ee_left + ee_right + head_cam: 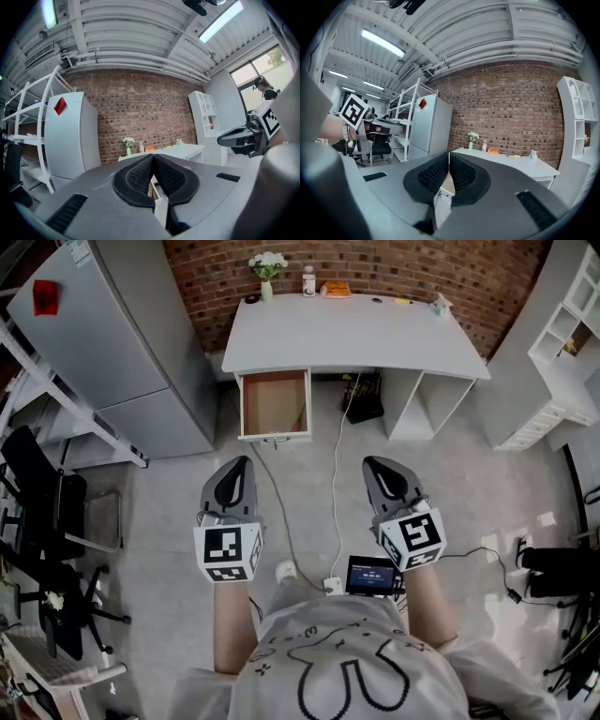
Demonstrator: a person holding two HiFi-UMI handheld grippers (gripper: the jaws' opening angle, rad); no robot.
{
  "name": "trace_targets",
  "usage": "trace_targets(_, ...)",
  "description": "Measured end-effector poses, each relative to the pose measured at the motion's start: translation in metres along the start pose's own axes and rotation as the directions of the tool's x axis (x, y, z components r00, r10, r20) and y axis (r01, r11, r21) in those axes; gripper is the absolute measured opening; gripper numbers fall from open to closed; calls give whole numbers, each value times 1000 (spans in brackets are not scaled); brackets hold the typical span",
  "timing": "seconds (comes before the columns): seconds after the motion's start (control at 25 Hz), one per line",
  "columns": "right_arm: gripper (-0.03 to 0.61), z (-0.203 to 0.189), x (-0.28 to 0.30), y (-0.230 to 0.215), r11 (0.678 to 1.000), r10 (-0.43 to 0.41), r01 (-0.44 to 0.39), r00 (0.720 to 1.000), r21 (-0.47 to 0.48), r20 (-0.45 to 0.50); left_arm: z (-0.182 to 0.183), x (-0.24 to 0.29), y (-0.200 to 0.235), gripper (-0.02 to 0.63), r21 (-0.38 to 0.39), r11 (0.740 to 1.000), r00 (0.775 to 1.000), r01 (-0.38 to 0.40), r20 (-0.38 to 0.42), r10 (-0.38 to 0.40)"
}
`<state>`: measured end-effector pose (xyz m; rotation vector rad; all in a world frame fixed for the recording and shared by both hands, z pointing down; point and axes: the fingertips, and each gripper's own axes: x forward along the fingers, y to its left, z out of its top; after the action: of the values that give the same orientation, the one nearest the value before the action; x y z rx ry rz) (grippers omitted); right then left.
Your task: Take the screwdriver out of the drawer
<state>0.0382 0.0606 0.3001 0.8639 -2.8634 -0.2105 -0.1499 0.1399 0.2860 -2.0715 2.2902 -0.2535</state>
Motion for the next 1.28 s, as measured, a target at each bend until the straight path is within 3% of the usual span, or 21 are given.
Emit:
trace_targets(0.2, 21, 14, 52, 17, 995, -92, 93, 996, 35, -11, -7, 28, 60, 12, -5, 997, 997, 74, 1, -74)
trace_targets(0.44, 21, 20, 87, 30, 987, -155, 156, 987, 26, -38, -7, 53, 101, 12, -3, 990, 990, 139, 17, -139)
trace_targets(0.8, 21, 24, 108, 29, 981, -191, 192, 981, 0, -40, -16, 71, 108, 12, -10, 980, 980, 197, 23, -197)
trace_targets(1.28, 21, 3, 145, -22, 970, -241, 243, 968, 19, -67, -22, 148, 100, 12, -5, 965, 965, 261, 7, -261)
